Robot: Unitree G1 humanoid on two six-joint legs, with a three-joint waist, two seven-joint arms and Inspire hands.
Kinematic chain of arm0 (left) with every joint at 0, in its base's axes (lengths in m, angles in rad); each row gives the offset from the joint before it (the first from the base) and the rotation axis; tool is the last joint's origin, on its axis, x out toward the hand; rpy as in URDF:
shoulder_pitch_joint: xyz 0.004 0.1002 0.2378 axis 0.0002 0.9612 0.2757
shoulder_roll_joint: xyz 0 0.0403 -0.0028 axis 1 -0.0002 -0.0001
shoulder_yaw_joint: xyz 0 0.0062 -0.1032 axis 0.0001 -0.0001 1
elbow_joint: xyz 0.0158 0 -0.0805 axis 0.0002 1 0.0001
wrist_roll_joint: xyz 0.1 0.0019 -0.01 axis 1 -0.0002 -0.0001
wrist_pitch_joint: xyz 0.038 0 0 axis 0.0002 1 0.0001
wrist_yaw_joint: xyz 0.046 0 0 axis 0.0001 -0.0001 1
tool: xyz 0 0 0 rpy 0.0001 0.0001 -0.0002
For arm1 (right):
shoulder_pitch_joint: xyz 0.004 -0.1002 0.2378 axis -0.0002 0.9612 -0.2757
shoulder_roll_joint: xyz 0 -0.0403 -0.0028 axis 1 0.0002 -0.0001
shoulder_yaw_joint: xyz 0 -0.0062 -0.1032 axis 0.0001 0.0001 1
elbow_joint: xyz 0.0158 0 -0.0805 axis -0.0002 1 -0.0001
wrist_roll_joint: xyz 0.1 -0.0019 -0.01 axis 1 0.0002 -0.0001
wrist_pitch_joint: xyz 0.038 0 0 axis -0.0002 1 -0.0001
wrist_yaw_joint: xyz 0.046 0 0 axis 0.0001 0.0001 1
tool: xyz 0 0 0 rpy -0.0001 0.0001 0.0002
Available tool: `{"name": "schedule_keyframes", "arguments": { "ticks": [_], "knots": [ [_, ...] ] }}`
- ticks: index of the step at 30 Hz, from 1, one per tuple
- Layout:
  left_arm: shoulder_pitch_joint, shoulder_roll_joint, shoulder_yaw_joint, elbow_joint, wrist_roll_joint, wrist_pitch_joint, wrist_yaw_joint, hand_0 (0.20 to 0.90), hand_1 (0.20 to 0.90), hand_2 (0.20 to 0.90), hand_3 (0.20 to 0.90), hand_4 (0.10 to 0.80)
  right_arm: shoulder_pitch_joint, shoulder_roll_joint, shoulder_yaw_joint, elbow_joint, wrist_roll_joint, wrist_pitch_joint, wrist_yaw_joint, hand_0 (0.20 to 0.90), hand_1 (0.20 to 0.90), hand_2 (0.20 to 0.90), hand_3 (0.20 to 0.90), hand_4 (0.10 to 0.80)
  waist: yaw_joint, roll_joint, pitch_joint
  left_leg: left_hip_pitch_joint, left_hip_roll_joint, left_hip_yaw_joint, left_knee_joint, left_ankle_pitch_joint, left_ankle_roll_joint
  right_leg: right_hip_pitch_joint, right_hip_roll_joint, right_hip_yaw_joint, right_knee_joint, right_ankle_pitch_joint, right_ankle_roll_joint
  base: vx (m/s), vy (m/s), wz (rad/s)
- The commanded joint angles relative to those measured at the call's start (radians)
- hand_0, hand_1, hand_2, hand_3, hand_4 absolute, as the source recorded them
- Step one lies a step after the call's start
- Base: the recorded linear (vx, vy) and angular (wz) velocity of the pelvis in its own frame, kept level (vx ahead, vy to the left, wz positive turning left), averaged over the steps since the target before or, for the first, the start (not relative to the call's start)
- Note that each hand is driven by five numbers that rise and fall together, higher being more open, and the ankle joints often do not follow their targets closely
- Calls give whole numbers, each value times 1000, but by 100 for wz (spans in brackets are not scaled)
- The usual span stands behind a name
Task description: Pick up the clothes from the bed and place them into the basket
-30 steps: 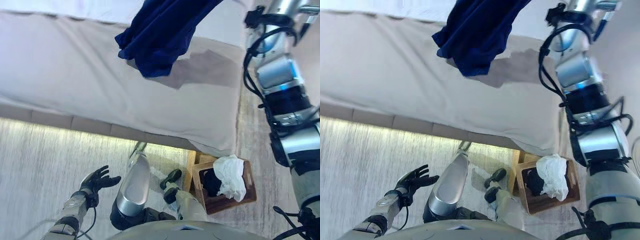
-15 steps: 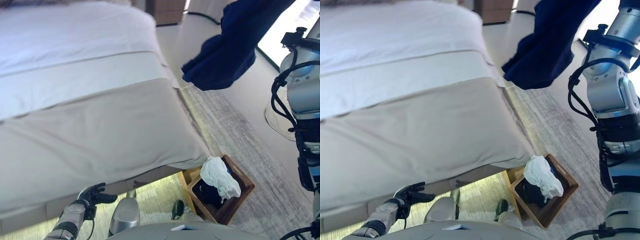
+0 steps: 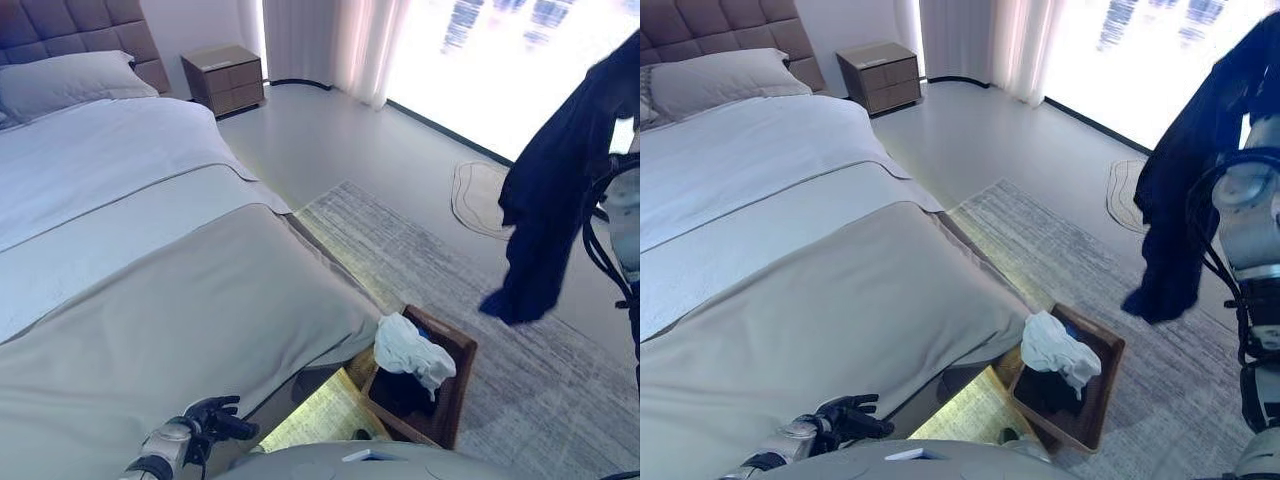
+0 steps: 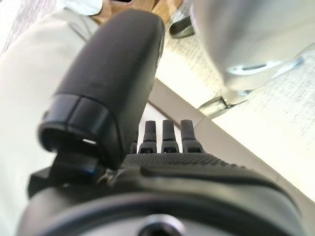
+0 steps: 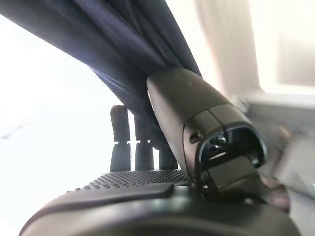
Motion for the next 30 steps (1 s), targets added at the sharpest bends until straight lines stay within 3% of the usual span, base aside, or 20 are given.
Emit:
{"name": "schedule_keyframes", "arguments": {
  "ticks": [1, 5, 15, 25, 30],
  "knots": [
    [-45, 45, -68, 18, 26, -12, -1, 900, 900, 900, 900, 800, -112, -27, -62, -12, -102, -41, 1, 300, 300, 300, 200, 100, 41, 14, 7, -46, -44, -35, 66, -117, 51, -33, 20, -57, 104, -92, -15, -84, -189, -2],
    [-78, 42, -98, 4, 2, -13, 12, 900, 900, 900, 900, 800, -93, -11, -41, 30, -119, -31, 29, 300, 300, 300, 200, 100, 28, 38, 50, -91, -36, -46, 83, -104, 45, -82, 19, -57, 134, -98, -25, -123, -113, -1],
    [-252, 7, -201, -99, -186, -113, 88, 900, 900, 900, 900, 800, -275, 38, 156, 261, -97, 28, -17, 300, 300, 300, 200, 100, -10, 159, 308, -336, -39, -71, 128, -29, 17, -329, 9, -40, 211, -92, -46, -279, -52, -6],
    [-311, 48, -214, -199, -288, -156, 96, 900, 900, 900, 900, 800, -409, 95, 327, 490, -135, 142, 82, 300, 300, 300, 200, 100, -4, 239, 442, -498, -48, -69, 159, 24, 1, -517, -2, -55, 299, -95, -55, -109, -59, -13],
    [-325, 66, -235, -244, -333, -168, 98, 900, 900, 900, 900, 800, -524, 110, 398, 598, -110, 174, 61, 300, 300, 300, 200, 100, 27, 284, 442, -620, -67, -77, 196, 38, 1, -651, -21, -65, 355, -102, -59, -17, -56, -12]
  ]
}}
